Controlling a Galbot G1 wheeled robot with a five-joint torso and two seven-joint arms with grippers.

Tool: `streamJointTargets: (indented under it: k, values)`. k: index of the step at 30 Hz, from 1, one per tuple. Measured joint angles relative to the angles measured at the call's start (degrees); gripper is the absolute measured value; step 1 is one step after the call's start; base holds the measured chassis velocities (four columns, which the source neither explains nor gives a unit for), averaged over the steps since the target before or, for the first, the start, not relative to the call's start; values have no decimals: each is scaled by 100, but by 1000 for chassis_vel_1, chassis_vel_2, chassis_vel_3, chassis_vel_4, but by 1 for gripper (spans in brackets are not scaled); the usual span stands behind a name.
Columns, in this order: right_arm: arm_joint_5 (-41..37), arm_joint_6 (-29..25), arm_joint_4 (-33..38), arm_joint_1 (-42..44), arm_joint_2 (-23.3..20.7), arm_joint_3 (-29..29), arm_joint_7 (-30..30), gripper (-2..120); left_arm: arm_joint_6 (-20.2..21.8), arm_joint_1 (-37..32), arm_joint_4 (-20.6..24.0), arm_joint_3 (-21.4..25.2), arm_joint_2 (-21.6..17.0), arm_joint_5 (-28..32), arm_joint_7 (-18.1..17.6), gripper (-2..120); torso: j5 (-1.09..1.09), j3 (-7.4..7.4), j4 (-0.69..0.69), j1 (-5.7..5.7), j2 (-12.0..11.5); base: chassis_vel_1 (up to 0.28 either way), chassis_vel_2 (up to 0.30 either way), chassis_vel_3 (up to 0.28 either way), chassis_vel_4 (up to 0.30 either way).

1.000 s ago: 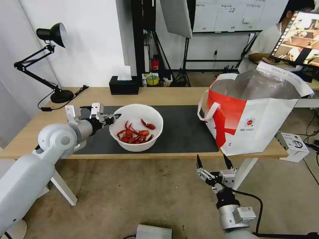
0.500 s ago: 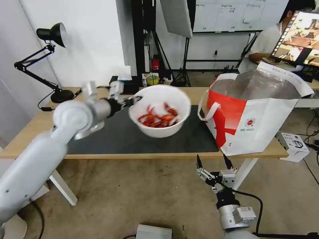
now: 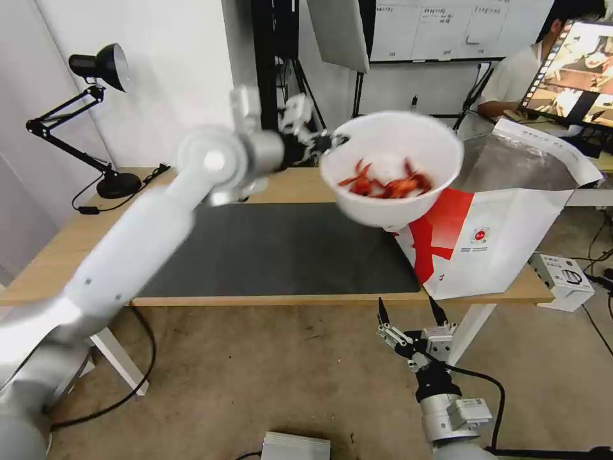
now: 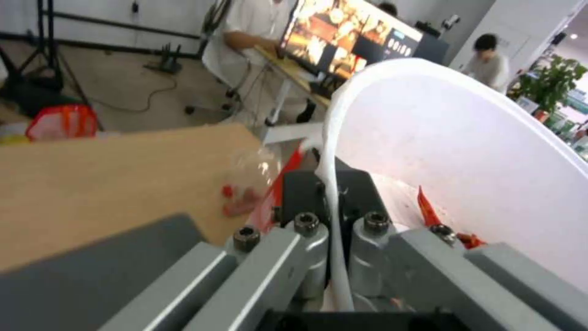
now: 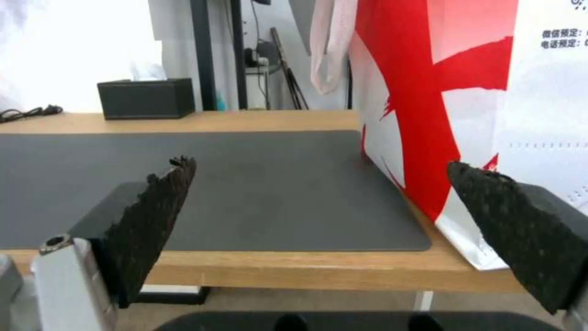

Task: Pick up the trash from the table and place it into the takeout bag.

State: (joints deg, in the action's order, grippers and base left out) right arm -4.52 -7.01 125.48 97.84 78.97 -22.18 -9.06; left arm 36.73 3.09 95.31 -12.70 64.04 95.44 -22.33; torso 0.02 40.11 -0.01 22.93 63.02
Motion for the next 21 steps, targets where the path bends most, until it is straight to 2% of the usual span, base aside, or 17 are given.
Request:
streamJointTargets:
  k: [5,13,18,21]
  values:
    - [0,0,0,0,0,0,0,100,-46,465,-380,-131,403,86,-87,0,-1,-1,0,0,0,0,0,0,0]
    - [0,0,0,0,0,0,0,100,-193,674,-805,-491,965,2,-224,0,-1,0,1,0,0,0,0,0,0]
    - [0,0,0,0,0,0,-1,100,-223,734,-1005,-544,1183,-34,-249,0,-1,0,0,0,0,0,0,0,0]
    - [0,0,0,0,0,0,0,100,-309,887,-1509,-564,1694,-176,-351,0,0,0,1,0,0,0,0,0,0]
